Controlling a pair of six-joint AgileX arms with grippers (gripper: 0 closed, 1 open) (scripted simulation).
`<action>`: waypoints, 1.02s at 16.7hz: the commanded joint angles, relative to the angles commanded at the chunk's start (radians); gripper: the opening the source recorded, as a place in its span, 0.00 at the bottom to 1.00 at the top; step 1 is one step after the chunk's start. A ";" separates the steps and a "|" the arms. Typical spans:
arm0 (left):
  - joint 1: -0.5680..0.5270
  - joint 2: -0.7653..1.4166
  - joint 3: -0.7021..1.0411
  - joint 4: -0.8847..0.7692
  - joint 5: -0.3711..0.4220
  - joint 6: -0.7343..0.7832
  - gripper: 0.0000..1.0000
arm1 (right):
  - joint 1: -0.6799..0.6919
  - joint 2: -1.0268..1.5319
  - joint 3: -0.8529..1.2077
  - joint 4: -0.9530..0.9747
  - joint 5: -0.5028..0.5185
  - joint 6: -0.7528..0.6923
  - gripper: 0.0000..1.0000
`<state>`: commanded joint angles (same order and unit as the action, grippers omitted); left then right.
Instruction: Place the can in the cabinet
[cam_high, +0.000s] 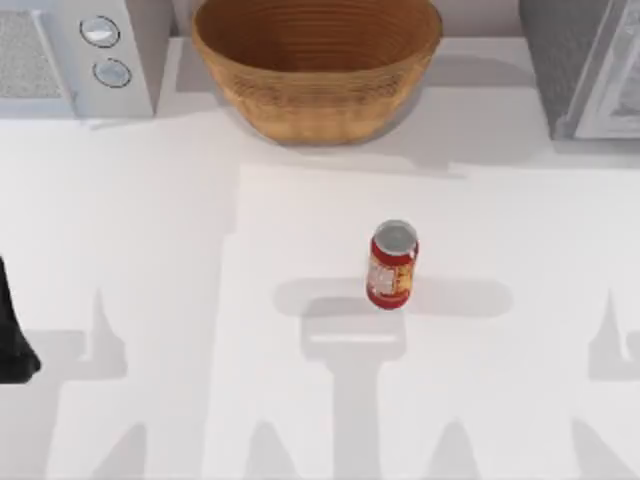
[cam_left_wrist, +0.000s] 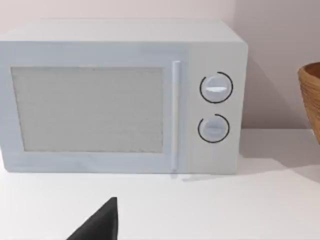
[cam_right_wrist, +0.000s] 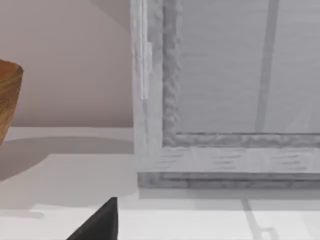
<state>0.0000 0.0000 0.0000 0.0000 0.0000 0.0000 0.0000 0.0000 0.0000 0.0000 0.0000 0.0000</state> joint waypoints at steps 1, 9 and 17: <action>0.000 0.000 0.000 0.000 0.000 0.000 1.00 | 0.000 0.000 0.000 0.000 0.000 0.000 1.00; 0.000 0.000 0.000 0.000 0.000 0.000 1.00 | 0.096 0.231 0.023 0.111 0.088 -0.014 1.00; 0.000 0.000 0.000 0.000 0.000 0.000 1.00 | 0.353 0.813 0.174 0.516 0.348 0.000 1.00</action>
<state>0.0000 0.0000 0.0000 0.0000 0.0000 0.0000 0.3529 0.8128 0.1741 0.5156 0.3477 -0.0002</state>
